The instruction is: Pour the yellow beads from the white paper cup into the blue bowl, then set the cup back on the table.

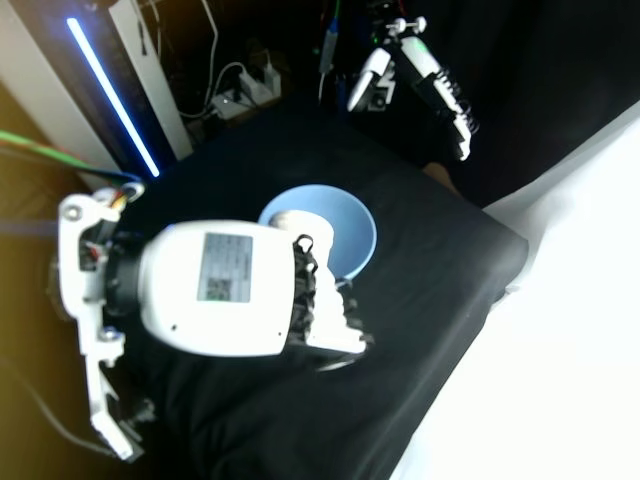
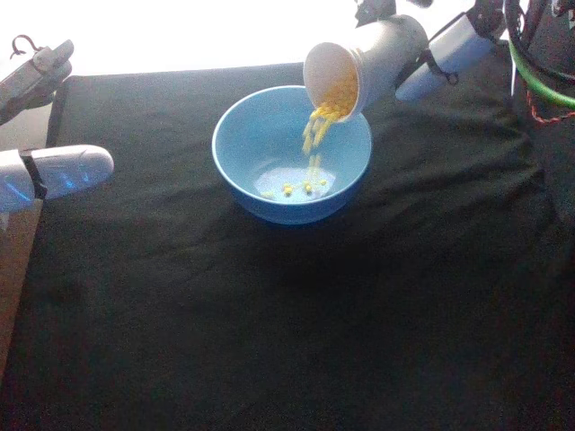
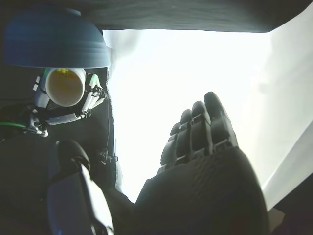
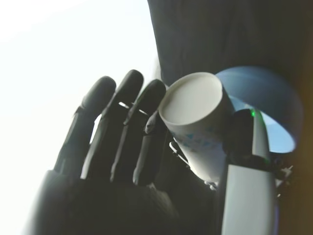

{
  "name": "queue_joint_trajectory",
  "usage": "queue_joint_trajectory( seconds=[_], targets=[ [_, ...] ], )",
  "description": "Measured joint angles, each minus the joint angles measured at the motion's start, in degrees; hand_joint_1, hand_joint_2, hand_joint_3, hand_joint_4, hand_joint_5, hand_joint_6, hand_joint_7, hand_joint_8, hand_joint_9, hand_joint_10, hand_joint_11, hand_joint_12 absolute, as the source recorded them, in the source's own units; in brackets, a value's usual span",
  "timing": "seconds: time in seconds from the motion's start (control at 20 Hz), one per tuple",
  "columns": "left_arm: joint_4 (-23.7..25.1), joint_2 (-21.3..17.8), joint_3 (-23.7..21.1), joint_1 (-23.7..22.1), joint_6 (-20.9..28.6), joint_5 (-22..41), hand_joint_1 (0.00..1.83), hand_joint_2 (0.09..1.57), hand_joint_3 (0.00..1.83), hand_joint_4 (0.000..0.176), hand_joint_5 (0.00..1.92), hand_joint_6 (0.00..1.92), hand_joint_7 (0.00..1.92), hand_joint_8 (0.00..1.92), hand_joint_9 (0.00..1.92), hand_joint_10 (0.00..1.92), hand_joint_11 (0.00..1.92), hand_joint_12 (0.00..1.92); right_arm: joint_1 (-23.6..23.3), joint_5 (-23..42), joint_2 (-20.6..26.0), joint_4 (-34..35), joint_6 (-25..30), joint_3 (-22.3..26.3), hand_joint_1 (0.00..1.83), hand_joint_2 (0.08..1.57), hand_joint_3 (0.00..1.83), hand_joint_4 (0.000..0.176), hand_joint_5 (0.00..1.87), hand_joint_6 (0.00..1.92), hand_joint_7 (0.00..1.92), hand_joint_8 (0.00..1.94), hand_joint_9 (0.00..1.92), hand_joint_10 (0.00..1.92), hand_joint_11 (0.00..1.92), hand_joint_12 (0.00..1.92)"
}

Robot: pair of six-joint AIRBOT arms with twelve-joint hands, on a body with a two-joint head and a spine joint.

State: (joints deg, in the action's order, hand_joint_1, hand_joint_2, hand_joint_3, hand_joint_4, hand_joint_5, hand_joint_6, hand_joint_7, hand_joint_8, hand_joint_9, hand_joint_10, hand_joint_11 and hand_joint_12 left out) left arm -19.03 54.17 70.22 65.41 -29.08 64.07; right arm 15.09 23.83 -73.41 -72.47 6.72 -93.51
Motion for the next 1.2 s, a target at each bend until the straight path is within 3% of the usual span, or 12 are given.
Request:
queue_joint_trajectory(
  seconds=[0.3, 0.35, 0.4, 0.5, 0.55, 0.6, 0.65, 0.7, 0.85, 0.95, 1.15, 1.2],
  targets=[
    [0.0, 0.0, 0.0, 0.0, 0.0, 0.0, 0.44, 0.82, 0.00, 0.000, 0.00, 0.00, 0.12, 0.00, 0.14, 0.00, 0.00, 0.49, -0.2, -0.5, 0.0, -2.4, 0.0, 0.7, 1.17, 1.09, 0.00, 0.000, 1.04, 0.88, 0.96, 1.78, 0.99, 1.92, 1.06, 1.92],
    [0.0, 0.0, 0.0, 0.0, 0.0, 0.0, 0.44, 0.81, 0.00, 0.000, 0.00, 0.00, 0.12, 0.00, 0.14, 0.00, 0.00, 0.50, -0.3, -0.6, 0.0, -2.9, 0.0, 0.7, 1.15, 1.11, 0.01, 0.000, 0.99, 0.99, 0.94, 1.87, 1.03, 1.92, 1.13, 1.92],
    [0.0, 0.0, 0.0, 0.0, 0.0, 0.0, 0.45, 0.81, 0.00, 0.000, 0.00, 0.00, 0.12, 0.00, 0.14, 0.00, 0.00, 0.49, -0.6, -0.9, 0.1, -3.3, 0.0, 1.0, 1.16, 1.13, 0.00, 0.000, 0.87, 1.52, 0.94, 1.93, 1.03, 1.92, 1.17, 1.92],
    [0.0, 0.0, 0.0, 0.0, 0.0, 0.0, 0.45, 0.81, 0.00, 0.000, 0.00, 0.00, 0.12, 0.00, 0.14, 0.00, 0.00, 0.49, -0.8, -1.0, 0.2, -3.7, 0.1, 1.4, 1.22, 1.13, 0.00, 0.000, 0.85, 1.52, 0.95, 1.94, 1.04, 1.92, 1.10, 1.92],
    [0.0, 0.0, 0.0, 0.0, 0.2, 0.0, 0.45, 0.81, 0.00, 0.000, 0.00, 0.00, 0.11, 0.00, 0.12, 0.00, 0.00, 0.46, -1.0, -1.0, 0.2, -4.1, 0.1, 1.4, 1.25, 1.12, 0.00, 0.000, 0.96, 1.84, 1.10, 1.94, 1.23, 1.92, 1.34, 1.92],
    [0.0, 0.0, 0.0, 0.0, 0.2, -0.1, 0.47, 0.82, 0.00, 0.000, 0.00, 0.00, 0.10, 0.00, 0.10, 0.00, 0.00, 0.40, -1.1, -1.1, 0.2, -4.4, 0.1, 1.6, 1.22, 1.16, 0.00, 0.000, 0.98, 1.90, 1.12, 1.94, 1.25, 1.92, 1.41, 1.92],
    [0.0, 0.0, 0.0, 0.0, 0.2, -0.1, 0.48, 0.81, 0.00, 0.000, 0.00, 0.00, 0.10, 0.00, 0.10, 0.01, 0.00, 0.39, -1.4, -1.3, 0.2, -5.1, 0.2, 1.8, 1.20, 1.18, 0.00, 0.046, 0.95, 1.92, 1.12, 1.94, 1.23, 1.92, 1.40, 1.92],
    [0.0, 0.0, 0.1, 0.0, 0.2, -0.1, 0.47, 0.81, 0.00, 0.000, 0.00, 0.00, 0.10, 0.00, 0.10, 0.00, 0.00, 0.41, -1.5, -1.4, 0.2, -5.1, 0.2, 1.9, 1.17, 1.19, 0.00, 0.069, 0.91, 1.92, 1.15, 1.94, 1.26, 1.92, 1.42, 1.92],
    [0.0, 0.0, 0.1, 0.0, 0.2, -0.2, 0.46, 0.81, 0.00, 0.000, 0.00, 0.00, 0.11, 0.00, 0.11, 0.00, 0.00, 0.44, -1.8, -1.5, 0.2, -6.8, 0.2, 2.4, 1.18, 1.17, 0.00, 0.085, 0.87, 1.92, 1.15, 1.94, 1.24, 1.92, 1.34, 1.92],
    [0.0, 0.0, 0.1, 0.0, 0.2, -0.4, 0.46, 0.80, 0.00, 0.000, 0.00, 0.00, 0.10, 0.00, 0.10, 0.00, 0.00, 0.39, -2.1, -1.8, 0.2, -8.0, 0.2, 2.8, 1.11, 1.19, 0.00, 0.087, 0.82, 1.92, 1.02, 1.94, 1.00, 1.92, 0.90, 1.92],
    [0.1, 0.0, 0.1, 0.0, 0.2, -0.6, 0.46, 0.80, 0.00, 0.000, 0.00, 0.00, 0.12, 0.00, 0.09, 0.00, 0.00, 0.42, -2.8, -2.0, 0.2, -9.2, 0.2, 3.1, 1.12, 1.20, 0.01, 0.089, 0.85, 1.92, 1.08, 1.94, 1.12, 1.92, 1.21, 1.92],
    [0.2, 0.0, 0.1, 0.0, 0.2, -0.7, 0.46, 0.80, 0.00, 0.000, 0.00, 0.00, 0.12, 0.00, 0.09, 0.00, 0.00, 0.42, -2.8, -2.2, 0.3, -9.7, 0.2, 3.4, 1.11, 1.19, 0.00, 0.098, 0.85, 1.92, 0.98, 1.94, 0.91, 1.92, 0.83, 1.92]
  ],
)
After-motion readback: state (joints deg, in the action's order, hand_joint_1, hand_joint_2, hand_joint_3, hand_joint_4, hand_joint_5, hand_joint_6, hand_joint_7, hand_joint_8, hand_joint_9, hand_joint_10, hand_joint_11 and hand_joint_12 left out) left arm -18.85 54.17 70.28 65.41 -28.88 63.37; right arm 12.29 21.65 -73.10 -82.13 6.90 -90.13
